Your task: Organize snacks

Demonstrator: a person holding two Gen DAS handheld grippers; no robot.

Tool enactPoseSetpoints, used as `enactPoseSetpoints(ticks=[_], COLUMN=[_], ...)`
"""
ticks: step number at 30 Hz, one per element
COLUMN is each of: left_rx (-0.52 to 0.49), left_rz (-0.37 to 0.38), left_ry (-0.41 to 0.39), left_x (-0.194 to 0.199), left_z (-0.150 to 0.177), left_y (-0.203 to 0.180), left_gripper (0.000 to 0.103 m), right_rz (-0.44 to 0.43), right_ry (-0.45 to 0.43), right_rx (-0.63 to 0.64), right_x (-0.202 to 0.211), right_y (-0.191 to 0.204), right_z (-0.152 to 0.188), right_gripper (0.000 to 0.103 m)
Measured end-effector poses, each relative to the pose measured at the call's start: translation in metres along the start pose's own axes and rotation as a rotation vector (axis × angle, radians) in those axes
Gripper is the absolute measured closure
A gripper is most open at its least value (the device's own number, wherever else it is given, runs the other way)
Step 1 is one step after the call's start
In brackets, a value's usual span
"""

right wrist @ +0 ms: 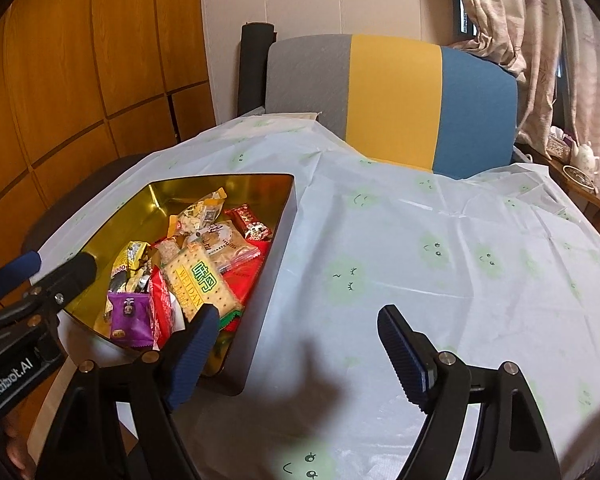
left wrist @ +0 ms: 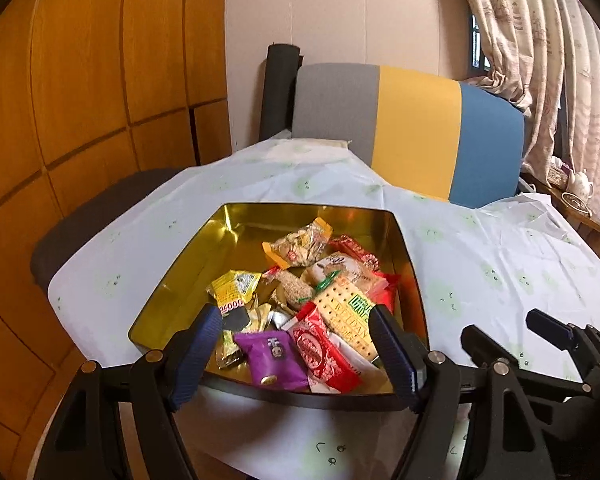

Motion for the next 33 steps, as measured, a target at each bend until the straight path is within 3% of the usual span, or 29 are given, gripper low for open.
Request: enactPoseSetpoints(ticks=[33], left_rx=[0.041], left_rz=[-0.019], left_ry=[-0.01], left_x=[0.004], left_z=[-0.001], left_y=[0.013], left_gripper=[0.026], right_rz=[-0.005], right_ry=[-0.02], right_rx=[0.037], right_x=[0.006], right_y=[0.012], right_z=[-0.001], right_gripper=[0.019])
Point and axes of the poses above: each gripper's, at about its wrist camera, not at the fingertips, and x roughly against the way its jaws point, y to its left, z to its underside, the point moved 6 cm from there along -x, roughly the way its jaws point, and after that the axes turned 9 degrees about -y, right-handed, at the moved point
